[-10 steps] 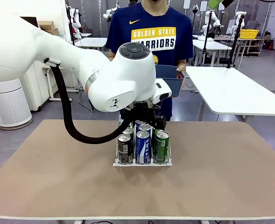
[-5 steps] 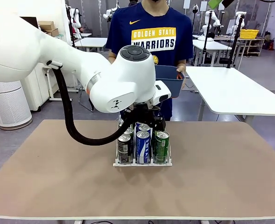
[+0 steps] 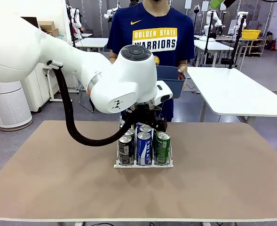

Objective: Fill the beverage cans into the dispenser.
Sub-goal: Place the picked Ionic drink in the line of the Automatic Can Dispenser with the same cans.

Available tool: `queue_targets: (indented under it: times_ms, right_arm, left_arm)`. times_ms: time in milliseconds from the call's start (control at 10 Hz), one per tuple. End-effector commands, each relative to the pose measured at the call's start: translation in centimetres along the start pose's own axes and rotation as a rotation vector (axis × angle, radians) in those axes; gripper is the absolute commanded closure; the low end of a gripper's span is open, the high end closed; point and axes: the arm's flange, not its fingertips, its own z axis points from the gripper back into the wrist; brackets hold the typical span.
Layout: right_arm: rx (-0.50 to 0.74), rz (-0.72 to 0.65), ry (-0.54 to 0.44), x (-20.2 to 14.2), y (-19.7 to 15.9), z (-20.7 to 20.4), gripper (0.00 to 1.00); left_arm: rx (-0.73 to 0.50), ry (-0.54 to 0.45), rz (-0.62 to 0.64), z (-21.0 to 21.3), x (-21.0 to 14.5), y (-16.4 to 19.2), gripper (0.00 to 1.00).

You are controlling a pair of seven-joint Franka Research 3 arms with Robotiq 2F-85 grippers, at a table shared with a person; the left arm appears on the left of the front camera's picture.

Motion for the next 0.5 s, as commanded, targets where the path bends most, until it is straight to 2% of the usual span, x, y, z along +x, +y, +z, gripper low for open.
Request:
queue_targets:
  times_ms: [0,200,300,400]
  right_arm:
    - [0.0,-0.001,0.0,-0.1,0.0,-0.1,0.0]
    - [0.0,-0.001,0.0,-0.1,0.0,-0.1,0.0]
    - [0.0,-0.001,0.0,-0.1,0.0,-0.1,0.0]
    - [0.0,-0.001,0.0,-0.1,0.0,-0.1,0.0]
  left_arm:
    - [-0.017,0.011,-0.009,0.0,0.3,0.2,0.0]
    - [0.0,0.0,0.0,0.0,0.0,0.0,0.0]
    - [-0.102,0.053,-0.093,1.9,-0.4,1.4,0.0]
    - [-0.146,0.093,-0.173,4.6,-1.2,3.3,0.0]
